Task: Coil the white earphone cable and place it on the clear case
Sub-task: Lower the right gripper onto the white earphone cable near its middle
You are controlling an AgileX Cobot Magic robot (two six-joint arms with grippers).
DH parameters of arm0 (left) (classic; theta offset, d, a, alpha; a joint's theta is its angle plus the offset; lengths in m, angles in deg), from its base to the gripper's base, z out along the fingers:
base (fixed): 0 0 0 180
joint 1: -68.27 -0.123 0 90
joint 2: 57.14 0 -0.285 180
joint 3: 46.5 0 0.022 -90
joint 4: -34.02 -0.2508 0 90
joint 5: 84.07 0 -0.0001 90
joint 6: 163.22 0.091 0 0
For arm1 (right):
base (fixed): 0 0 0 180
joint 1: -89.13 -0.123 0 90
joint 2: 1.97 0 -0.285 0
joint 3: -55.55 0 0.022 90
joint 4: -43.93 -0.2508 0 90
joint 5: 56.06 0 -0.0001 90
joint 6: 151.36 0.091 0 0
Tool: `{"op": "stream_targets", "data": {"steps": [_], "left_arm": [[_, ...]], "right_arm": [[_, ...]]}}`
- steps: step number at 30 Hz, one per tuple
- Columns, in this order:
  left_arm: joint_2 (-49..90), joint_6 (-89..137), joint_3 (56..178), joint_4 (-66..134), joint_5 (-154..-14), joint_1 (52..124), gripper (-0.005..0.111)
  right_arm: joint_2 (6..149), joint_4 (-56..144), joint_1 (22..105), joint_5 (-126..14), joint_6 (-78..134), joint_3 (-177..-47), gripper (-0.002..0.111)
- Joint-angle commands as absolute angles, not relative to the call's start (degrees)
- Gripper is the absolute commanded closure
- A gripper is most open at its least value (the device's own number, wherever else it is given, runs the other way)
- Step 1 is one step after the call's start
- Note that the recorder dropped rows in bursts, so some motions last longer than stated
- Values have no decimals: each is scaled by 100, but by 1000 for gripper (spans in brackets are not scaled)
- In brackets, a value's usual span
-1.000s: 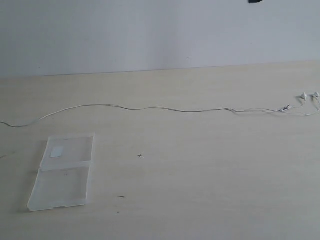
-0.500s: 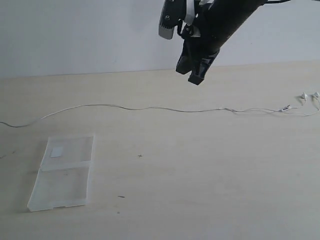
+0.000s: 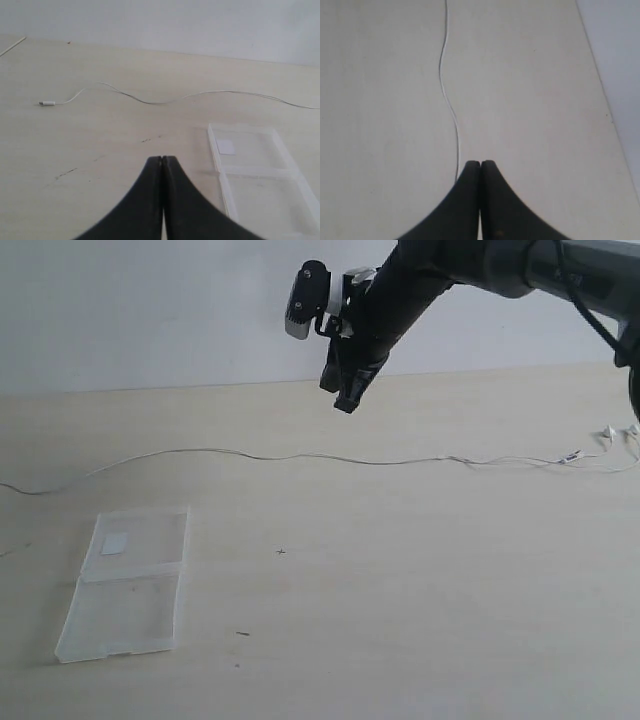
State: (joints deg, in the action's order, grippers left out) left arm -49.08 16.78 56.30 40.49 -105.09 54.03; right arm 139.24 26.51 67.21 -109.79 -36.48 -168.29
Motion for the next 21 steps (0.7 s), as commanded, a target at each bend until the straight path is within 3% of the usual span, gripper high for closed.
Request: {"op": "stream_targets", "data": {"steps": [1,14,21], "left_arm": [[-4936,1678,5628,4067,-10472,5390,107],[-4936,1678,5628,4067,-10472,5390,107],[-4936,1678,5628,4067,-10472,5390,107]], "right_arm": [[14219,2541,6756,-10998,-3922,-16933,108],[14745,1939,6819,-10520,-3908,-16933,107],[14912,1830,6819,-10439,-3908,-16933,84]]}}
